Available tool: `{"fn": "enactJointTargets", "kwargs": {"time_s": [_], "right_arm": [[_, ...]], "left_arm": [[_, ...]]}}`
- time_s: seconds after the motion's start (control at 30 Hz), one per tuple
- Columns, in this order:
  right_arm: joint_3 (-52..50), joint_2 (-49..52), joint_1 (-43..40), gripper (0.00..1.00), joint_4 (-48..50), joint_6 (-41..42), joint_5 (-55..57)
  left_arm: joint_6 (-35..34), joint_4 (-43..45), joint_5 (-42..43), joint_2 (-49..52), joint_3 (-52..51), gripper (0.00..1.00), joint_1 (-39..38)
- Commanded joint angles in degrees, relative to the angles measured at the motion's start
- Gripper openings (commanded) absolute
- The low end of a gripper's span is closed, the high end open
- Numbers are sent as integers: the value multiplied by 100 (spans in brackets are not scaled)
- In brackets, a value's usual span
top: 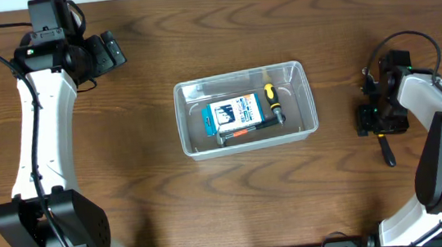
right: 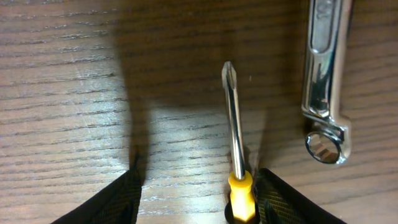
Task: Pack container
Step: 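Lower the right gripper and grasp the yellow-handled screwdriver's handle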
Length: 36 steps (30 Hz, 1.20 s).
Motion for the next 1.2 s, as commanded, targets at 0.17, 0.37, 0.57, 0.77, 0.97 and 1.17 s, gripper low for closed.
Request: {"fn": "enactJointTargets", "kwargs": {"time_s": [0.17,0.37,0.57,0.77,0.97,1.17], "right_arm": [[-636,186,-157,59,107,407,492],[-682,186,-400,60,214,402,413],[-682,186,-516,59,68,470,308],[-684,186,-529,60,-11,411,358],[-688,186,-540,63,-157,74,619],[-688,186,-538,66,-197,-181,544]], "left_arm": [[-70,-7,13,0,79,98,9],[-70,-7,13,0,79,98,9],[-70,-9,13,0,79,98,9],[-70,-7,13,0,79,98,9],[-70,-7,13,0,79,98,9],[-70,-7,13,0,79,98,9]]}}
